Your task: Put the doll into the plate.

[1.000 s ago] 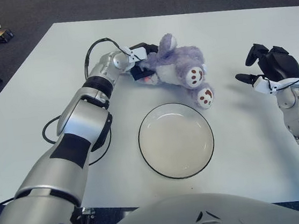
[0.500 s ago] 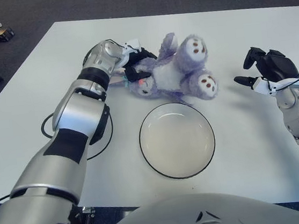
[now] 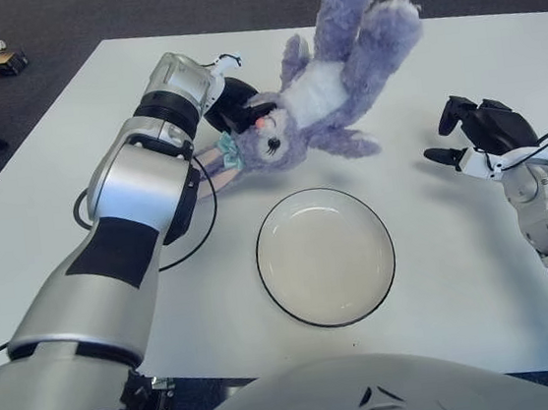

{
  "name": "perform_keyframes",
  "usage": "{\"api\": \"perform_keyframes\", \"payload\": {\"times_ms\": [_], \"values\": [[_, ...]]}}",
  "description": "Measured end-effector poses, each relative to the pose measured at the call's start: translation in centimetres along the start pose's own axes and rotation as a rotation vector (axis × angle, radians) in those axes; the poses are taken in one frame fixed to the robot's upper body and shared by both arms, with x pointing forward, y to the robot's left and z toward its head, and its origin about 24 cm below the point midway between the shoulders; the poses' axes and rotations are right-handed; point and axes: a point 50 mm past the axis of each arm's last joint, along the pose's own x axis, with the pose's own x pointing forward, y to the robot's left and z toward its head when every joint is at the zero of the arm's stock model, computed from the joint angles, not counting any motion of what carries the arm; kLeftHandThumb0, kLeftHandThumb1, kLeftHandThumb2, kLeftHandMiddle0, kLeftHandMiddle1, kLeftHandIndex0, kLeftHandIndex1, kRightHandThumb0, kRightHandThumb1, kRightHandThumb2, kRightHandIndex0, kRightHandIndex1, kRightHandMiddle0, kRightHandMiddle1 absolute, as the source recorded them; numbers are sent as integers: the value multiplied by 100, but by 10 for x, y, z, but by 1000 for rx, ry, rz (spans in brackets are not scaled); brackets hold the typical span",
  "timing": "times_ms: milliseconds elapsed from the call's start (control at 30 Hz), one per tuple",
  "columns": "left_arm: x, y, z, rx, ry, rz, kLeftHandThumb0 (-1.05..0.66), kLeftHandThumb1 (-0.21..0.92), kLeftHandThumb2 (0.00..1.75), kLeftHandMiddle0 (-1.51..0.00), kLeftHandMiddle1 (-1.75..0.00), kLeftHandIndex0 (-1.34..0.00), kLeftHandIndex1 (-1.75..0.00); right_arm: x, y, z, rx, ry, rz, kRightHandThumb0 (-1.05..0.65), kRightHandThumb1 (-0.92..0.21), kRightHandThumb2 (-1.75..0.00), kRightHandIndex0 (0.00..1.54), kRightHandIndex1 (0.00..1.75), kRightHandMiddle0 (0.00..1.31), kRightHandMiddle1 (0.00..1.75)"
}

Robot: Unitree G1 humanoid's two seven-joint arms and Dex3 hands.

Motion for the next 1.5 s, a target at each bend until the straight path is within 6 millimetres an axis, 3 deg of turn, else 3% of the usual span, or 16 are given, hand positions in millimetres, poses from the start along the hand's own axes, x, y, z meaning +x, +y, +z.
{"api": "perform_keyframes", "payload": {"times_ms": [300,1000,1500], "values": [[6,-4,-1,-55,51,7,-43,50,109,-121,-175,-47,-175,-1,-1,9,90,-69,-117,-35,-92,-51,22,160,20,175],[24,-13,-2,-46,109,24,-44,46,114,-126,-175,-50,-175,-10,-10,22,124,-294,-500,-35,-91,-48,6,153,24,170],[36,-14,-13,-72,128,43,-43,48,111,-125,-175,-49,-175,-20,-10,26,136,-441,-694,-34,-92,-51,0,132,19,175]]}}
